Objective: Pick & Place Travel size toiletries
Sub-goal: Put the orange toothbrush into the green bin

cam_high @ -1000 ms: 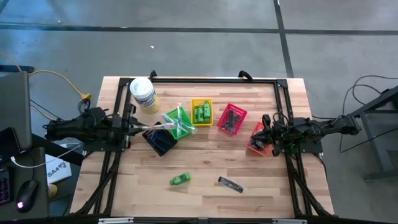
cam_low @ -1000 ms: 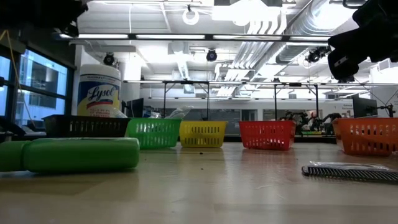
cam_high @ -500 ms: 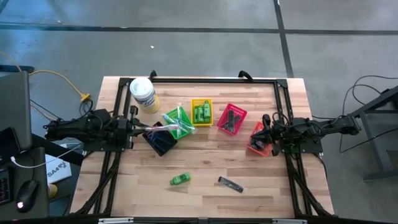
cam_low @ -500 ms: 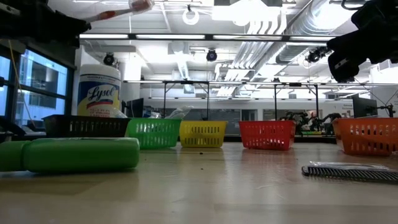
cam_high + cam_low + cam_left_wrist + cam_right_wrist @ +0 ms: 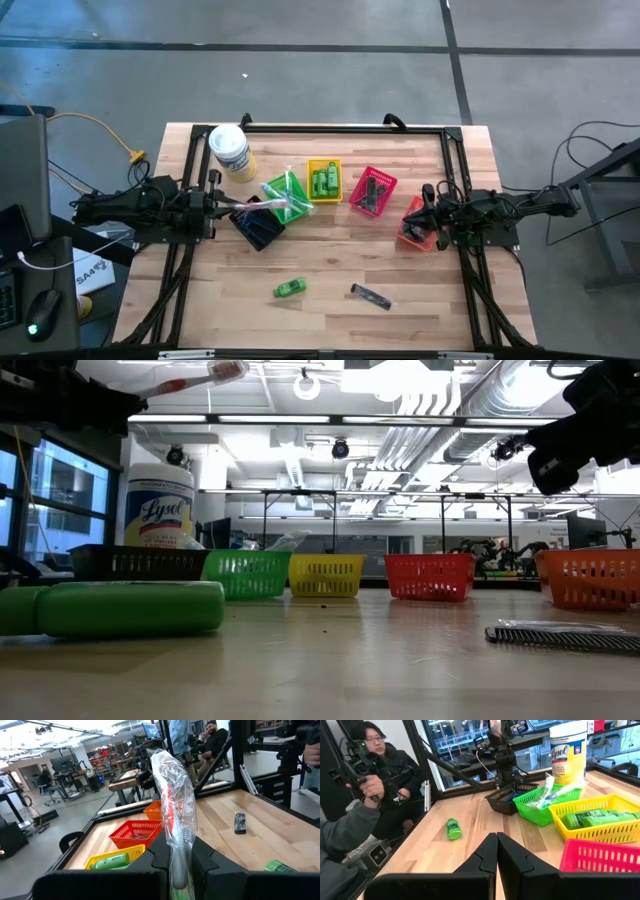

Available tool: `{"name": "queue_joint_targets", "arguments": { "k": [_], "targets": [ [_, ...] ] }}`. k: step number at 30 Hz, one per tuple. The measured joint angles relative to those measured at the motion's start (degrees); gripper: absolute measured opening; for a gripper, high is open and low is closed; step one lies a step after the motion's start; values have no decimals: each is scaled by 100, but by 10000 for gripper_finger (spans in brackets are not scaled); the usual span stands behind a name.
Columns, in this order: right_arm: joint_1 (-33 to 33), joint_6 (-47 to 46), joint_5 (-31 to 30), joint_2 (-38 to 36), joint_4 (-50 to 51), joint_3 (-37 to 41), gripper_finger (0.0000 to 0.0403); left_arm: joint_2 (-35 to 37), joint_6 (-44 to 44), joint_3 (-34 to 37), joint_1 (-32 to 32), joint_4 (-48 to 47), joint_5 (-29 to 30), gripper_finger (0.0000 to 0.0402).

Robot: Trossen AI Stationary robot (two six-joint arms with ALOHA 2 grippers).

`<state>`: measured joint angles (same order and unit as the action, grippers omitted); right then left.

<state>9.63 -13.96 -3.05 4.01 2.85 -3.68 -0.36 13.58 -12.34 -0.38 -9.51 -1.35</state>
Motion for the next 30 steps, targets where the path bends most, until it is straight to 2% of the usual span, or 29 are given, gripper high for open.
{"name": "queue_joint_targets", "arguments": {
  "k": [5,18,21,24,30],
  "targets": [
    [0,-105,0,2,39,0,2,0,-23,0,0,1,4,29],
    [0,-105,0,2,39,-2,2,0,-149,0,0,268,270,19],
    [0,-105,-19,2,39,-2,2,-9,-469,-36,0,427,766,19],
    [-2,-103,-140,2,39,-2,2,-178,-722,-268,7,249,1316,19],
    [-2,-85,-164,2,39,-2,2,-1060,-784,-943,2,-272,1419,19]
  ]
}}
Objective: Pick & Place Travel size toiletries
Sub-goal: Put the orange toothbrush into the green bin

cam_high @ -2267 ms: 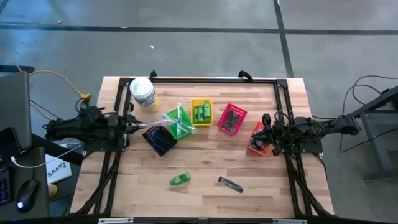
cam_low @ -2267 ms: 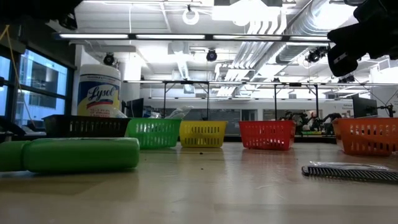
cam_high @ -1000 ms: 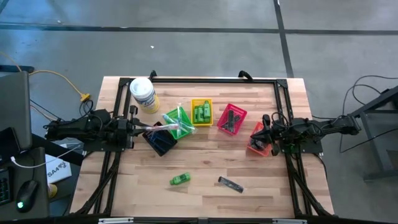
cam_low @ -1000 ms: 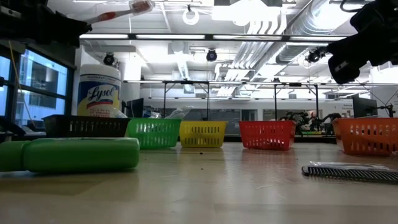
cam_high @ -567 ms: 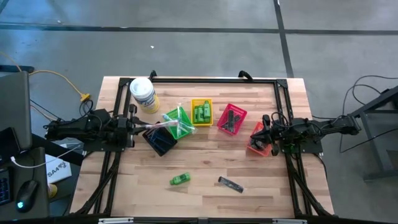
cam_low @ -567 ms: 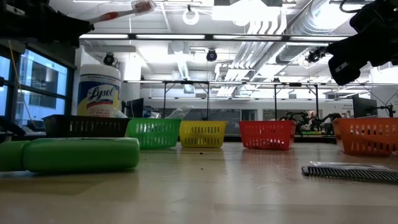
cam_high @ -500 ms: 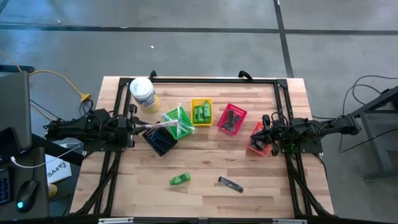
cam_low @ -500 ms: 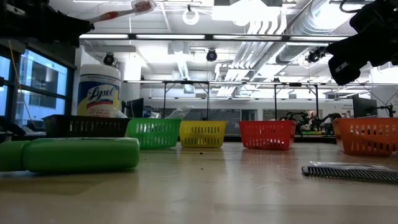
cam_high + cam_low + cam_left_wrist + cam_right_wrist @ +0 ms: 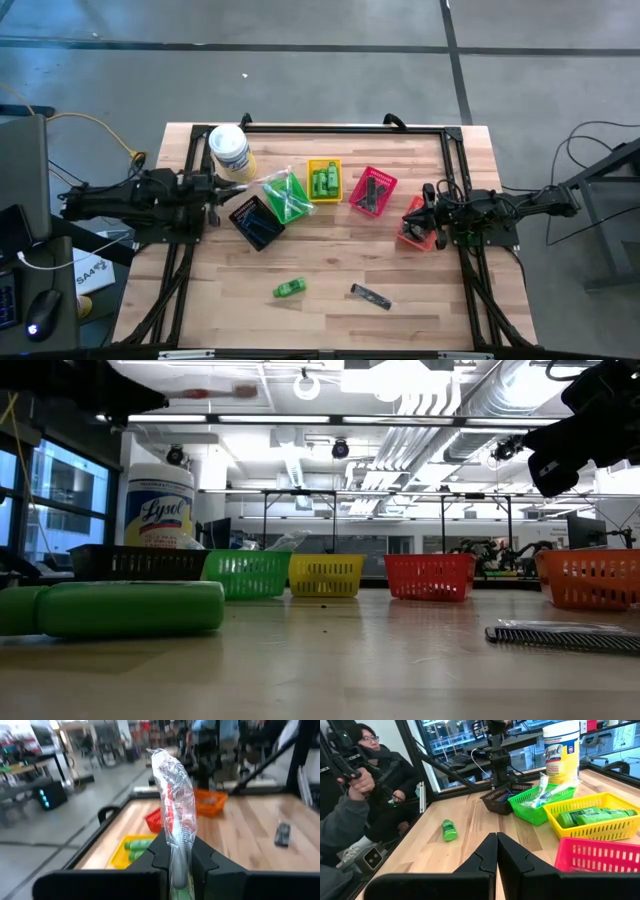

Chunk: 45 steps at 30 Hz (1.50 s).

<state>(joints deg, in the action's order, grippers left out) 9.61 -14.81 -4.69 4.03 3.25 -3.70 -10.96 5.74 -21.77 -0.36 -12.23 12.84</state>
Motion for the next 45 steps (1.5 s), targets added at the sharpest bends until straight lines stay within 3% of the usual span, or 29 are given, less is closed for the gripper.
{"name": "queue_joint_targets", "arguments": {
  "k": [11,19,31,36,45],
  "targets": [
    [0,0,17,0,8,0,2,-2424,304,-1706,0,-1978,302,19],
    [0,2,27,0,96,-2,2,-3399,897,-2581,2,-2934,-163,19],
    [1,2,13,0,92,-2,2,-4398,1354,-2696,24,-3279,-140,19],
    [0,2,13,0,93,-2,2,-4711,1396,-2696,530,-3282,-211,19],
    [0,2,13,2,98,-2,2,-5128,1878,-2696,1379,-3009,-1160,19]
  ]
}}
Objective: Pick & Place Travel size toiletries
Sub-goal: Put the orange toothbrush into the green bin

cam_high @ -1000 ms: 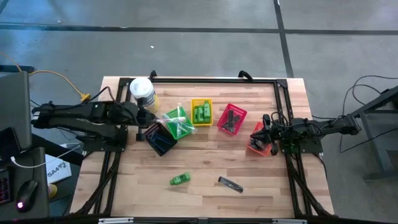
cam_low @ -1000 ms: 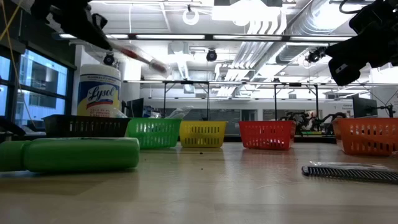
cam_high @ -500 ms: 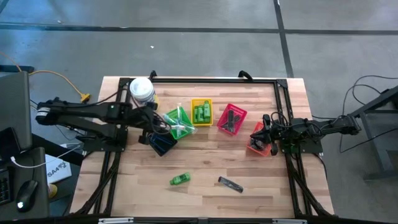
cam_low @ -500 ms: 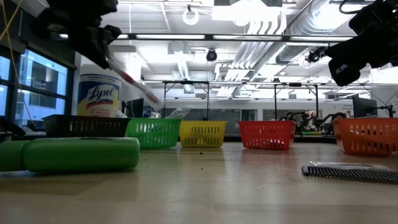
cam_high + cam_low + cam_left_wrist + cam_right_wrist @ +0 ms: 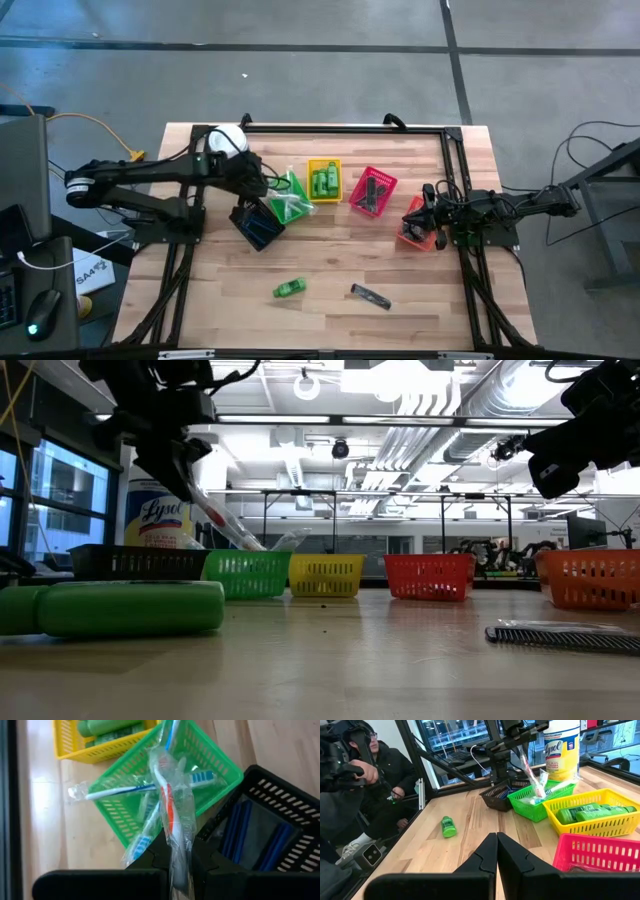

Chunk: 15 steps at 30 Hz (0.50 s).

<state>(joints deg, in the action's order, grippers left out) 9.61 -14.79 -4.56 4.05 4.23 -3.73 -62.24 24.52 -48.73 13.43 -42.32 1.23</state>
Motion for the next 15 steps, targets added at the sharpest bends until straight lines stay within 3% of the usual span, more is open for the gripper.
{"name": "queue_joint_targets", "arguments": {
  "k": [6,15],
  "targets": [
    [2,0,0,0,1,0,2,-159,366,0,214,-14,-370,19],
    [2,-13,-1,0,17,0,2,-162,525,-286,194,-322,-325,19]
  ]
}}
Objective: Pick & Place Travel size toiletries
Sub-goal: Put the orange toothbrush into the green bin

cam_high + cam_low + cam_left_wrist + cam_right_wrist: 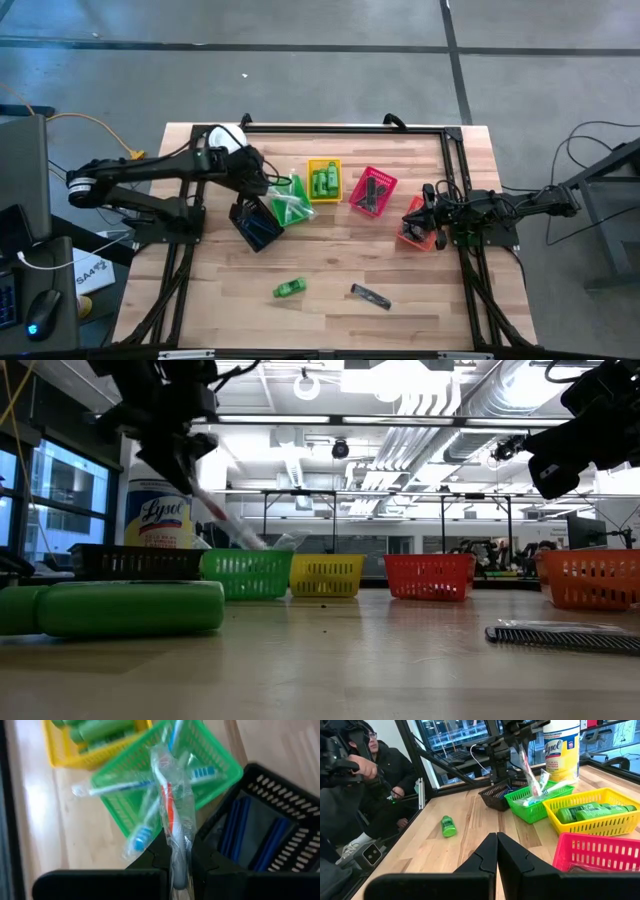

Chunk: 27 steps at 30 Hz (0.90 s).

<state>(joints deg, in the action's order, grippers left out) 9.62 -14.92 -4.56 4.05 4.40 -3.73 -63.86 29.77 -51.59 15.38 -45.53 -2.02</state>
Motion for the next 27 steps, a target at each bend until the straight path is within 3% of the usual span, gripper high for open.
{"name": "queue_joint_targets", "arguments": {
  "k": [7,16,27],
  "targets": [
    [0,-7,1,2,11,0,2,0,17,-493,0,-347,-341,19],
    [-1,-7,-2,2,13,0,2,-110,-25,-514,-8,-803,-485,19],
    [-2,-7,-49,2,18,2,2,-943,173,-512,-9,-554,-506,19]
  ]
}}
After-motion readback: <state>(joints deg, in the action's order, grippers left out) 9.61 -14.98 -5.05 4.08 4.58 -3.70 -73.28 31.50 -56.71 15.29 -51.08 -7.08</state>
